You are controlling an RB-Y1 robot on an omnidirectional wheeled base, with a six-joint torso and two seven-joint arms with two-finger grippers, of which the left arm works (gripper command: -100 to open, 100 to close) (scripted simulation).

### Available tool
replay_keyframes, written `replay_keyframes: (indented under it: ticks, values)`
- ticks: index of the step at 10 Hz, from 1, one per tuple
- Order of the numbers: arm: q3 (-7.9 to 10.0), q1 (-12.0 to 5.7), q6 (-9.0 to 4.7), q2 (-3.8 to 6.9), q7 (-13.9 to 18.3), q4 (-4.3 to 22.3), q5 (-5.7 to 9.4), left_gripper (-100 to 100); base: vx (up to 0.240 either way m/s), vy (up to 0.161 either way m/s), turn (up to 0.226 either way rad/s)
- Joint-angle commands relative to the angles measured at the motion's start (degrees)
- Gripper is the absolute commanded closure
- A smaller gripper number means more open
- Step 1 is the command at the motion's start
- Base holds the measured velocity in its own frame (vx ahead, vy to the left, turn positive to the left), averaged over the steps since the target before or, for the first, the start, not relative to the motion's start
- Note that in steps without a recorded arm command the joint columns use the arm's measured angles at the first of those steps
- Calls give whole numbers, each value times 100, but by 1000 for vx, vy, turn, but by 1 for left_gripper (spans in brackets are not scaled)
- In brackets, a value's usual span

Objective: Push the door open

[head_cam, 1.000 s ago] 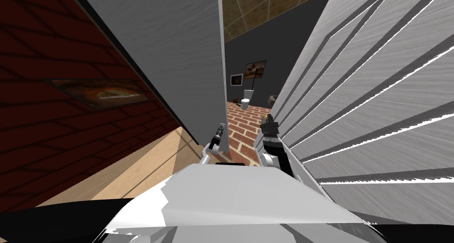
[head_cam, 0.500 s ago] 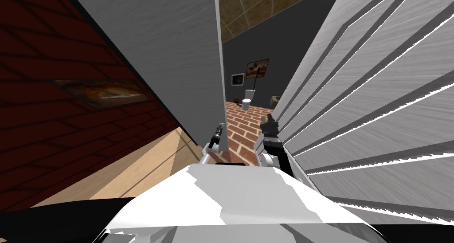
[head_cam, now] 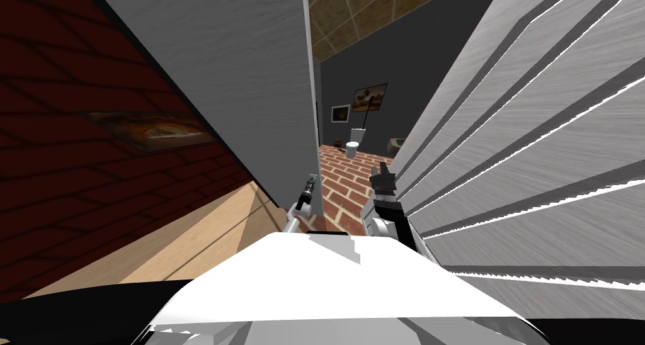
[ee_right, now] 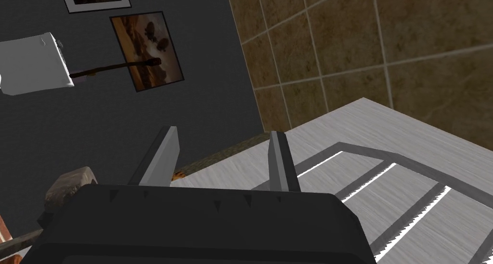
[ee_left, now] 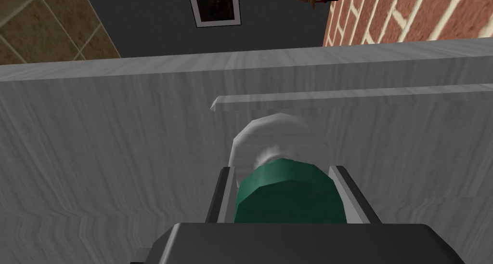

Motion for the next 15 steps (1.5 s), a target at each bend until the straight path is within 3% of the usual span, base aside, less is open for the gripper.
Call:
replay_keyframes:
  ticks: [1, 3, 4, 5, 10, 11, 15]
  values:
    - [178, -70, 5, -33, -55, -6, 10, 100, 157, -152, 104]
    - [261, -94, 9, -90, -90, 27, 12, 100, 148, -143, 71]
    - [219, -71, 7, -72, -77, 53, 8, 100, 68, -45, 19]
    - [164, -55, -1, 69, -107, 7, 47, 100, 142, -21, 146]
    - [-51, 49, 19, 363, -194, -114, 156, 100, 206, 15, 208]
    - [-209, 122, 20, 376, -356, -174, 309, -100, 35, 66, 178]
    - [-600, 309, 52, 294, -741, -373, 666, -100, -199, 26, 92]
